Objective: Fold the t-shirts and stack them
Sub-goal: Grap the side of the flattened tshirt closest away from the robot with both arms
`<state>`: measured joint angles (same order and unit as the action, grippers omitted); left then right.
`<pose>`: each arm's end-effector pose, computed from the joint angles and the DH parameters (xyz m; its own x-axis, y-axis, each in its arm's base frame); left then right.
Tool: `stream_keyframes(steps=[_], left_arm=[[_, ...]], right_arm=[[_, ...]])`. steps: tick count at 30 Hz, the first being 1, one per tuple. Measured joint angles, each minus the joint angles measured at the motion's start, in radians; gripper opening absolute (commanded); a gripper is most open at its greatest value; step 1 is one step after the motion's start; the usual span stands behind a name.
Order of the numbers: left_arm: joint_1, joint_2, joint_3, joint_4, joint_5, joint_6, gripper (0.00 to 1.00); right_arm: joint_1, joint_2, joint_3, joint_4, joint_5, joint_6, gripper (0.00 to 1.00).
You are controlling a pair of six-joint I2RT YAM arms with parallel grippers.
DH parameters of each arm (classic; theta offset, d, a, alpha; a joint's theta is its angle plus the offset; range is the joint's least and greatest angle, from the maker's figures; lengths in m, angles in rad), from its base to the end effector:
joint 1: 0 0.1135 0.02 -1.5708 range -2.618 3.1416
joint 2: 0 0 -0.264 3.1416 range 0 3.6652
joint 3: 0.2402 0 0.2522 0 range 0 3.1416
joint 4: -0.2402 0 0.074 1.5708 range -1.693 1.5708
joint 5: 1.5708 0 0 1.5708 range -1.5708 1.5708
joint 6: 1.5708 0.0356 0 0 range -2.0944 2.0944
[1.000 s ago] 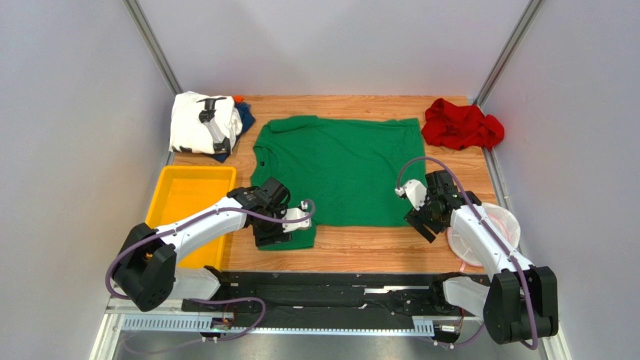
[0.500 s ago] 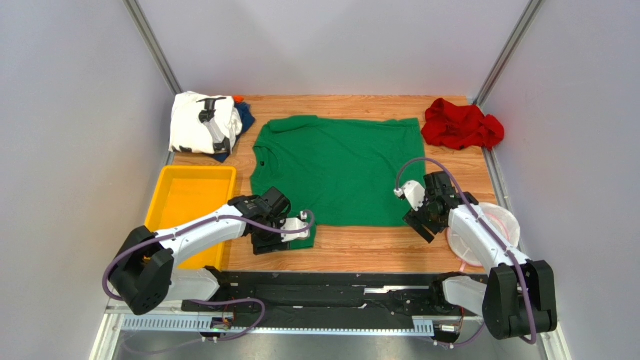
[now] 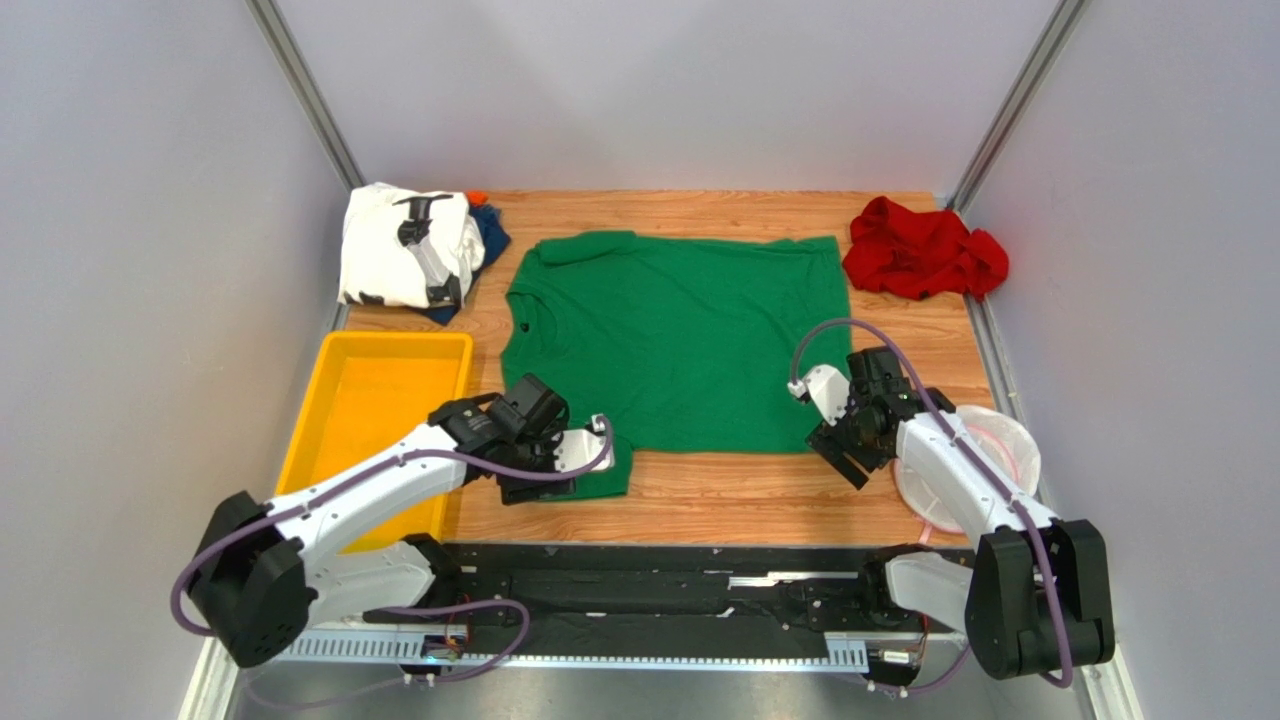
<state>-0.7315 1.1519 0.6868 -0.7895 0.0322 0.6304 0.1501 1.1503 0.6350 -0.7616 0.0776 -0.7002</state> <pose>0.1425 -0.1295 0.1943 -0.1734 0.9473 -0.2692 0.9623 0.2212 0.1586 0.1850 0.0252 0.1812 -0.6419 -0.7468 -0.1737 -0.7068 0.6642 -0.2434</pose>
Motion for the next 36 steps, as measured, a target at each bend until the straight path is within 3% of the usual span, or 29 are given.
stream_keyframes(steps=[4, 10, 22, 36], left_arm=[[0.000, -0.090, 0.004, -0.029, 0.006, -0.004, 0.63], [-0.002, -0.109, 0.004, -0.066, 0.042, 0.005, 0.63], [-0.010, -0.020, 0.004, -0.107, 0.100, 0.071, 0.62], [-0.012, 0.127, -0.026, 0.002, 0.081, 0.120, 0.61]], right_arm=[[0.000, 0.000, 0.000, 0.001, 0.000, 0.001, 0.76], [0.000, 0.000, -0.001, 0.005, 0.000, 0.001, 0.76], [0.000, 0.000, -0.029, 0.026, 0.000, 0.001, 0.75], [0.000, 0.000, -0.035, 0.036, -0.001, 0.000, 0.75]])
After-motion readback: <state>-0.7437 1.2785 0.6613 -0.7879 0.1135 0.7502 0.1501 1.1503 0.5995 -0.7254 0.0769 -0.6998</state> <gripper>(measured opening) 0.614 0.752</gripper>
